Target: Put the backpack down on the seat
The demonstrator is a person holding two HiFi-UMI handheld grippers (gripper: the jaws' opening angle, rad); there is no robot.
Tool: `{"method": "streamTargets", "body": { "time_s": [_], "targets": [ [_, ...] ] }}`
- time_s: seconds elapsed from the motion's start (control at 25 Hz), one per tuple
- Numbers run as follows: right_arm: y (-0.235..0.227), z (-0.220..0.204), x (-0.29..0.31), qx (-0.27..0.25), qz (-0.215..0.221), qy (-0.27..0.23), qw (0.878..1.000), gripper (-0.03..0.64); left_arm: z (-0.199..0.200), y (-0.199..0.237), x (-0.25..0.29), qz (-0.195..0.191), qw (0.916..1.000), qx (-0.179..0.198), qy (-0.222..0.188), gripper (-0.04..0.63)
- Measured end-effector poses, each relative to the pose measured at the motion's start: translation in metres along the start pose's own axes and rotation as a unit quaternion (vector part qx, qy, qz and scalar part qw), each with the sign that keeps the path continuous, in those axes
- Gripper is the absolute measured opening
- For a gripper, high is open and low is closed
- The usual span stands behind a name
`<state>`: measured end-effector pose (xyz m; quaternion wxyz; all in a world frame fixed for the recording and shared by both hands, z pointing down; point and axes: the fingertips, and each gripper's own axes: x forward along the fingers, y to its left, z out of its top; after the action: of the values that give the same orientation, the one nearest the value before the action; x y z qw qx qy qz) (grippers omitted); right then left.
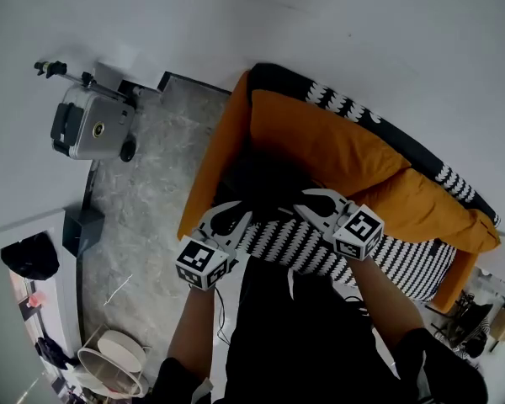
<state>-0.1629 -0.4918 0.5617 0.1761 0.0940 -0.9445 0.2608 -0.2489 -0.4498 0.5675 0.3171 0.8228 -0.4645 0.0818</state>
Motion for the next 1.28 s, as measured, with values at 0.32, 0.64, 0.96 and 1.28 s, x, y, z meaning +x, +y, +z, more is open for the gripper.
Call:
{"method": "streamTargets", "body": {
  "time_s": [0.32,0.64,0.96,1.28],
  "targets": [
    [-0.023,0.0,0.013,0.014,-0.021,-0.01,1.0,0.032,0.004,0.019,0.018,-0.002,1.0,-0.003,-0.006,0.054],
    [-0.054,0.011,0.027,-0.019,-0.049,-0.013,0.999,0.032,0.019,0.043,0.043,0.003,0.9999,-0.009,-0.002,0.054],
    [-0.081,0.017,0.036,-0.019,-0.091,-0.014,0.996,0.032,0.03,0.059,0.064,0.01,0.9999,0.004,0.009,0.054],
    [-0.105,0.022,0.044,-0.024,-0.109,-0.016,0.994,0.032,0.039,0.073,0.084,0.013,0.9997,0.007,0.02,0.054]
  ]
}}
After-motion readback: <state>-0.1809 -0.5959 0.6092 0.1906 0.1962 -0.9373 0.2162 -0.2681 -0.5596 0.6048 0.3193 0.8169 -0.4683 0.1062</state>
